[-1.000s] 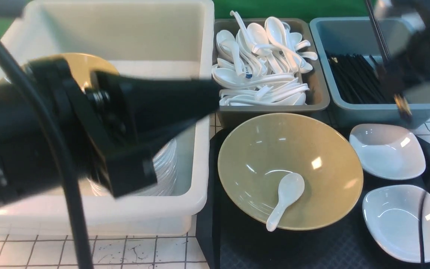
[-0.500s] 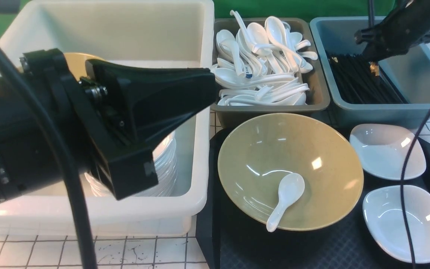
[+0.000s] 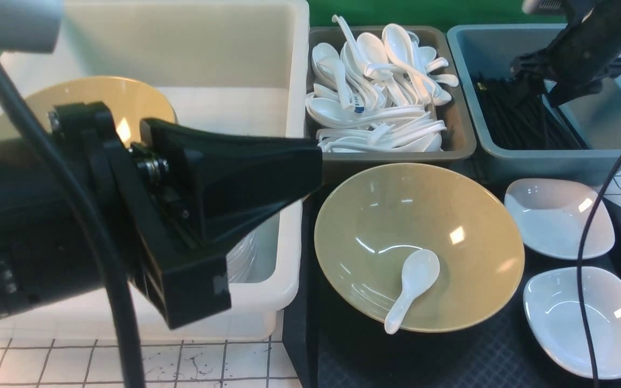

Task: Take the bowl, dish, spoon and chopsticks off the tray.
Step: Use the right arm to put the chopsticks into the small storage box on the right, then use the right arm to grab the plate

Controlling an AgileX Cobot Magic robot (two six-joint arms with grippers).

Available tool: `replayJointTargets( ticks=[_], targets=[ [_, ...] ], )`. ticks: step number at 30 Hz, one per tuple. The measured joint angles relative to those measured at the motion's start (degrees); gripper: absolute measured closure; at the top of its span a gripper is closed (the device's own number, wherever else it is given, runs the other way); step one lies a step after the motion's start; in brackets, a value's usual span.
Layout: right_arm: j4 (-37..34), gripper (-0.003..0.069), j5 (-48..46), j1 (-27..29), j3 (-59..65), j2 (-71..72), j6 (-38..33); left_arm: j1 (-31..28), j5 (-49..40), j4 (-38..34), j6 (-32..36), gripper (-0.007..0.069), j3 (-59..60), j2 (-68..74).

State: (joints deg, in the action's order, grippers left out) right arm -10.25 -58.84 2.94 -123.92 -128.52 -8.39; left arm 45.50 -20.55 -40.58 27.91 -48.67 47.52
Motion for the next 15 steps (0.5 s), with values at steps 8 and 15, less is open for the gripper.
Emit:
replayJointTargets(
  ticks=[8,15],
  targets=[
    [-0.1,0.0459,-8.1,-0.5,2.5,11.2,-2.7,0.0,-5.3,2.1,0.0,0.0624,0.0,0.0],
    [2.9,0.0558,-8.1,-9.7,30.3,32.6,-2.8,0.0,-9.0,3.6,0.0,0.0624,0.0,0.0]
  ],
)
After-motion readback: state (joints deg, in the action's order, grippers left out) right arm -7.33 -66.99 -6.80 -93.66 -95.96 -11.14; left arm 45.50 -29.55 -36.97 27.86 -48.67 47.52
